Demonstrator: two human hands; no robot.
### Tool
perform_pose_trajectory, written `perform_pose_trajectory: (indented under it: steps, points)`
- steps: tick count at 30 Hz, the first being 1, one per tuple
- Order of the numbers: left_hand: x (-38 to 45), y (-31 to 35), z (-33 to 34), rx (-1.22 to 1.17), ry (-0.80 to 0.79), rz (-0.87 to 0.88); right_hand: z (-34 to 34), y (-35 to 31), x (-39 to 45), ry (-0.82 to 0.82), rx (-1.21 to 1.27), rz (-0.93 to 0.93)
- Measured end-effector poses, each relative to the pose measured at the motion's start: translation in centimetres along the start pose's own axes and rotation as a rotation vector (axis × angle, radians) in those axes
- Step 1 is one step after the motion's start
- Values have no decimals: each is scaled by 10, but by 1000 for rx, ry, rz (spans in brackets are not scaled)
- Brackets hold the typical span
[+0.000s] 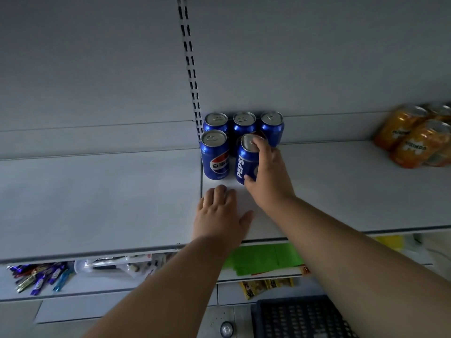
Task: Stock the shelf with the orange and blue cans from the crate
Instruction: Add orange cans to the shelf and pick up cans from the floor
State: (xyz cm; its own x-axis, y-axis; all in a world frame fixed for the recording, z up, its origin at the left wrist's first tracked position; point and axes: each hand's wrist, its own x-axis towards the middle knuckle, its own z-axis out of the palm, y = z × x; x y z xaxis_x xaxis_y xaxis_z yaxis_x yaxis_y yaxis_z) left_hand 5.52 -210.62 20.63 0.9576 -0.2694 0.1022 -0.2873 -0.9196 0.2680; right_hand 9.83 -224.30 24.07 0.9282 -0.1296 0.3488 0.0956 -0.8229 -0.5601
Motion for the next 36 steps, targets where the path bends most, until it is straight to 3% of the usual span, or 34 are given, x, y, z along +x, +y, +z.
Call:
perform_pose_trajectory:
  steps: [7, 15, 23, 30, 36]
  points:
    - [0, -2, 0, -22, 11, -3, 6, -10, 19, -11, -77, 35]
    - [-14, 1, -9, -121, 31, -45, -38, -17, -55, 14, -87, -104]
    - [-141, 17, -18, -131, 176, -104, -88, -44, -155, -61, -39, -260]
    - [-270, -10, -30, -65, 122, -120, -92, -78, -254, -101, 21, -273]
    - [-301, -84, -18, -93, 41, -70, -40, -110, -298, -93, -41, -191]
